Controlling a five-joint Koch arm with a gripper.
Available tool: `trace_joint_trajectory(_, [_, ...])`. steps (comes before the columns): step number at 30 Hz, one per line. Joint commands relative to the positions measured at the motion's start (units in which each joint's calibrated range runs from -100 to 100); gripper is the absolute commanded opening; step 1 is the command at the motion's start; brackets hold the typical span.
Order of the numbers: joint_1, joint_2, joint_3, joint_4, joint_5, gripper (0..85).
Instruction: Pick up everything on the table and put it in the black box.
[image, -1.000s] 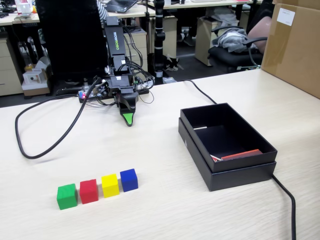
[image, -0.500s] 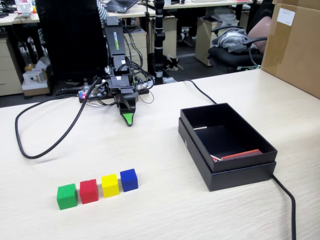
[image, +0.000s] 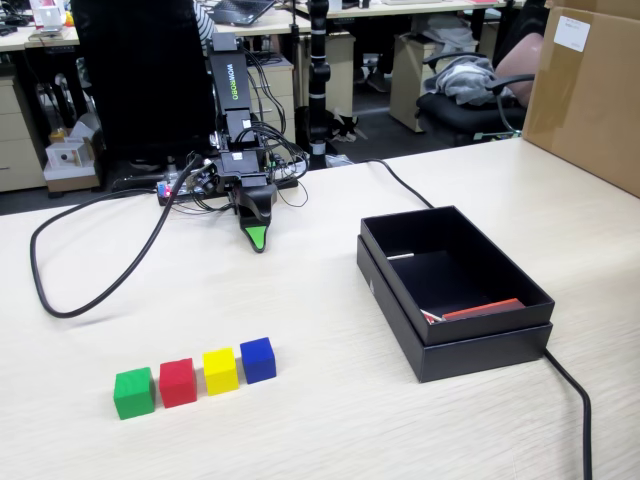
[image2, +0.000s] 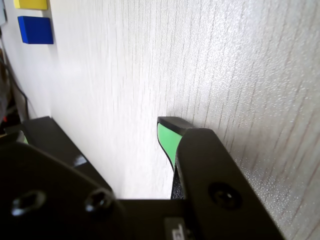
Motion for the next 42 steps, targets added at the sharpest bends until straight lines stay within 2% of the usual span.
trace_joint_trajectory(1, [0.0,-0.13,-0.84,-2.96,-0.29,50.3])
trace_joint_trajectory(35, [0.88,0.9,0.52,-3.05,-0.49,47.7])
trace_joint_trajectory(37, [0.78,1.02,2.33,-5.55,-0.49,48.0])
trace_joint_trajectory(42, [0.44,4.8,22.19,-25.25,0.63,47.9])
